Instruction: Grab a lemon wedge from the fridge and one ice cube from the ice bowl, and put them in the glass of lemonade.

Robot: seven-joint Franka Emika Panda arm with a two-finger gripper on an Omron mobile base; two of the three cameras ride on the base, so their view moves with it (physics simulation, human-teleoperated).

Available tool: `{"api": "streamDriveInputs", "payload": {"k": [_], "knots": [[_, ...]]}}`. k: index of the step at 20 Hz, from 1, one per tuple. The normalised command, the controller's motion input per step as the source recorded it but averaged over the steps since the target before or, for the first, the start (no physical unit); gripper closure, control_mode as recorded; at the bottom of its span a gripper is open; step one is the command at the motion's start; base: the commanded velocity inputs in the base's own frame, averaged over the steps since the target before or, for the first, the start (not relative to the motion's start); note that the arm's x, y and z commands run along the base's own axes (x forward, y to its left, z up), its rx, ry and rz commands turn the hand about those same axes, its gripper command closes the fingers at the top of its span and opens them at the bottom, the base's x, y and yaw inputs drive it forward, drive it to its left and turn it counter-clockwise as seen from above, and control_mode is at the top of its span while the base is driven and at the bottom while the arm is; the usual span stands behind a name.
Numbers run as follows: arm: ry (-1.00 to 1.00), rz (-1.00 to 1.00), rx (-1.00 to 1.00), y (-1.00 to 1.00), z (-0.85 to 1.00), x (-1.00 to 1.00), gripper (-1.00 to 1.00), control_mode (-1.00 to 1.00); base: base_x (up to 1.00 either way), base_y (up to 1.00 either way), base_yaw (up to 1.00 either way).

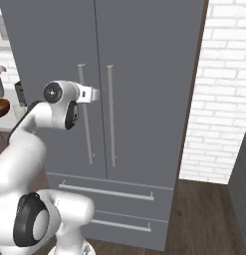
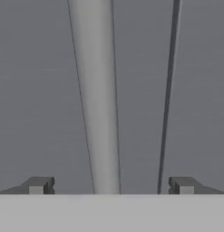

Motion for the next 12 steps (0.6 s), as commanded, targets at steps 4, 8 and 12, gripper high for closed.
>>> {"api": "streamDriveInputs", "payload": {"k": [4,8,12], "knots": [[0.0,0.0,0.0,0.0,-0.06,0.49,-1.0,-1.0,0.0,0.0,0.0],[0.0,0.0,0.0,0.0,0.0,0.58,-1.0,-1.0,0.0,0.0,0.0],[0.0,0.0,0.0,0.0,0.0,0.62,-1.0,-1.0,0.0,0.0,0.0]]}}
